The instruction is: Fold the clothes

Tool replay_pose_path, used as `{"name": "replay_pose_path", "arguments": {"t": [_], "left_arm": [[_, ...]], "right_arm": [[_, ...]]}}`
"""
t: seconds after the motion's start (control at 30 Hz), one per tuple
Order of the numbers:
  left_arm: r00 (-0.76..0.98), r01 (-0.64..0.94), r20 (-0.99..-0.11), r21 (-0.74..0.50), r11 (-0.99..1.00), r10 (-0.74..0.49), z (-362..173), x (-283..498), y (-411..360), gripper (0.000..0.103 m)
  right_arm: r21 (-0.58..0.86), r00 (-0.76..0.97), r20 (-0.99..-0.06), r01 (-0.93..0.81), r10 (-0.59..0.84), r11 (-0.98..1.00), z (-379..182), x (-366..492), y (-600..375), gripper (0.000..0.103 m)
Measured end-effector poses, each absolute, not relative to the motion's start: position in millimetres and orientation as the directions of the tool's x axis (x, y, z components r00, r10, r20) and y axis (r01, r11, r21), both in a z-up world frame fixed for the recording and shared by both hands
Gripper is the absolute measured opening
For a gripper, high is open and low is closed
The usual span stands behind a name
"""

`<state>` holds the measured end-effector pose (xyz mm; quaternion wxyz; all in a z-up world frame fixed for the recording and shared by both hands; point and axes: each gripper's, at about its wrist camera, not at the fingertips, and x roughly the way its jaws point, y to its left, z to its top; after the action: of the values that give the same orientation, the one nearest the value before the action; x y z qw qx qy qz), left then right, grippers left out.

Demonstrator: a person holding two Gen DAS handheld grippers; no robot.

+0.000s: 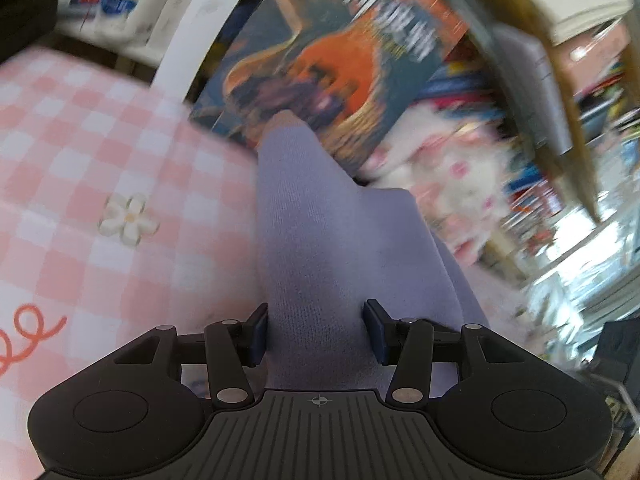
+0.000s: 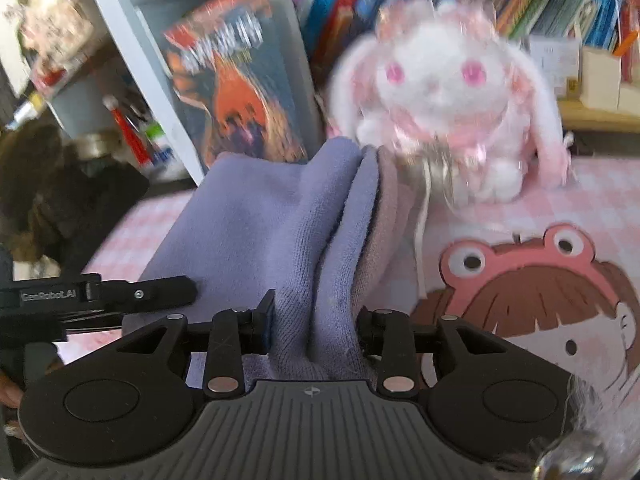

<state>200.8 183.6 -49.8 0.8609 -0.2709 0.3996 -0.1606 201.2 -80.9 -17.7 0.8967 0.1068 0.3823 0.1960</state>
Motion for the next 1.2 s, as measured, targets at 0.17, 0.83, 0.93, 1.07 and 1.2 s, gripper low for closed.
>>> {"name": "replay_pose_path", "arguments": {"t": [0.17, 0.83, 0.93, 1.07, 1.2], "left_arm": [[0.633, 0.058, -0.591, -0.607, 0.792, -0.499, -52.4, 200.5, 186.1, 0.053], [0.709, 0.045, -0.647, -0.354, 0.934, -0.279, 0.8, 100.7, 154.8, 0.08], [0.712, 0.003, -0.667, -0.31, 0.951, -0.22, -0.4, 83.1, 142.9, 0.082], [0.724, -0.061, -0.683, -0.203, 0.977, -0.097, 1.6, 61.8, 124.6, 0.094], [0.733, -0.072, -0.678, -0.154, 0.985, -0.053, 5.7, 48.1, 111.4, 0.096]], "right_arm": [[0.422, 0.626, -0.634, -0.21, 0.453, 0.882, -35.6, 206.5, -92.0, 0.041], [0.133, 0.785, -0.588, -0.145, 0.196, 0.98, 14.8, 101.0, -93.8, 0.096], [0.102, 0.768, -0.62, -0.121, 0.159, 0.987, 15.1, 91.7, -95.3, 0.099], [0.085, 0.758, -0.638, -0.107, 0.137, 0.991, 15.0, 79.3, -101.4, 0.102], [0.097, 0.755, -0.644, -0.083, 0.126, 0.992, 14.8, 62.4, -104.3, 0.103]]}}
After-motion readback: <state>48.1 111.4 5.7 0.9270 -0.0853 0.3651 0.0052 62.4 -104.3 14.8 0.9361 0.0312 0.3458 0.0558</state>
